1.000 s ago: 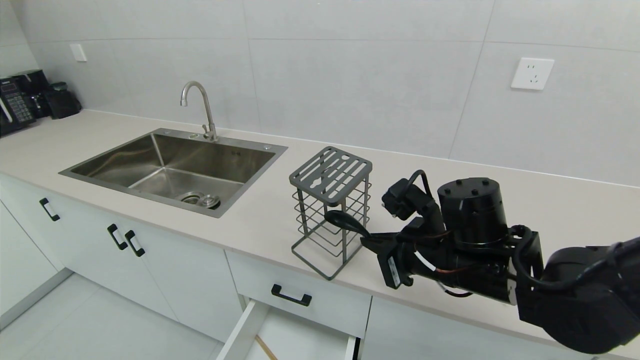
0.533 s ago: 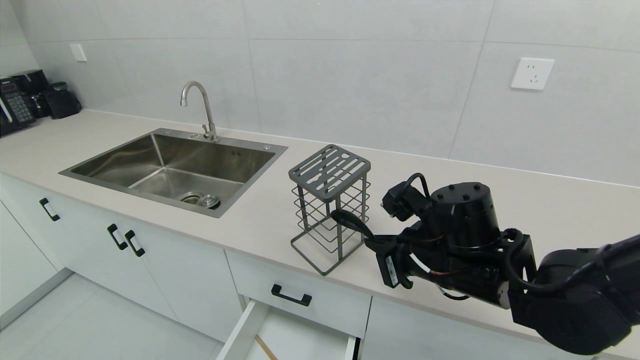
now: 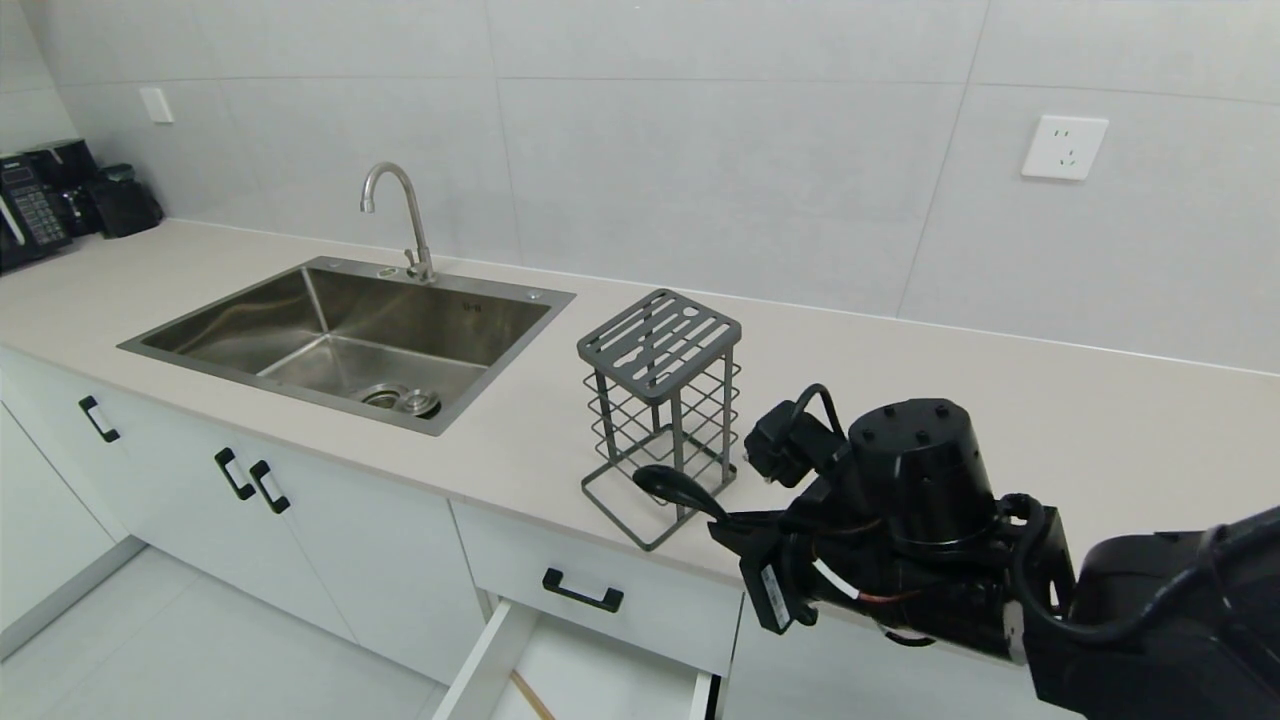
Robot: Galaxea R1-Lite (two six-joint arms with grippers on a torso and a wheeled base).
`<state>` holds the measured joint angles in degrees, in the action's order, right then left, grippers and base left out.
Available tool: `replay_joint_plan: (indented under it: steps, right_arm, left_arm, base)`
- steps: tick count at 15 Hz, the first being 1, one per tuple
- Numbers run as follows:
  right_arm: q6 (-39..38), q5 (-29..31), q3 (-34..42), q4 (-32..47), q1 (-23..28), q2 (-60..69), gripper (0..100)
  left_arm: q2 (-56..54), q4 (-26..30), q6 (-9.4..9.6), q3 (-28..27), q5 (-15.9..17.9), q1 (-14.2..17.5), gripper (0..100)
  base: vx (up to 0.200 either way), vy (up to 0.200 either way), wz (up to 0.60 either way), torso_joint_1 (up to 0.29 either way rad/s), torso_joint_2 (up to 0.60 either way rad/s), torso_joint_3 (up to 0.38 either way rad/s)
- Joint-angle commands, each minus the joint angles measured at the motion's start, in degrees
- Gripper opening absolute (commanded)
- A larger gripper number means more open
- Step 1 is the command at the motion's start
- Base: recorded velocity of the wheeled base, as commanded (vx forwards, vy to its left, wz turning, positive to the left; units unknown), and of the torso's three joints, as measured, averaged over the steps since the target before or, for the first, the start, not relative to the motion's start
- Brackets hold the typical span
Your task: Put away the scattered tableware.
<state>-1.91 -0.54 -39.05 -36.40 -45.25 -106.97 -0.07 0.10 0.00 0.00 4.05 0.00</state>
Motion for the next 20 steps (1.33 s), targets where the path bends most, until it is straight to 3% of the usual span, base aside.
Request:
replay_joint_plan:
  steps: [1,2,8,20]
  right_arm:
    - [-1.16,0.27,-3.58,0.01,-3.09,-5.00,0]
    - [-1.51,1.85,-7.71,0.19,-3.79,-8.96,0]
    - [-3.36,7.04,-15.01,0.63,-4.85,-16.95,0]
    - [-5.03,12.67,-10.44,1.07,-1.95,-12.21,0]
  left_arm:
    - [0.07,-0.01,0.00,0.00,0.00,0.00,100]
    - [0.07,-0.01,0.00,0.00,0.00,0.00,100]
    - [0.07,-0.01,0.00,0.00,0.00,0.00,100]
    - [0.07,-0.10,0.00,0.00,0.00,0.00,100]
  base:
    - [0.000,0.000,0.00,0.000,0.00,0.000]
    - [0.000,0.000,0.00,0.000,0.00,0.000]
    - [0.000,0.000,0.00,0.000,0.00,0.000]
    - [0.000,0.000,0.00,0.000,0.00,0.000]
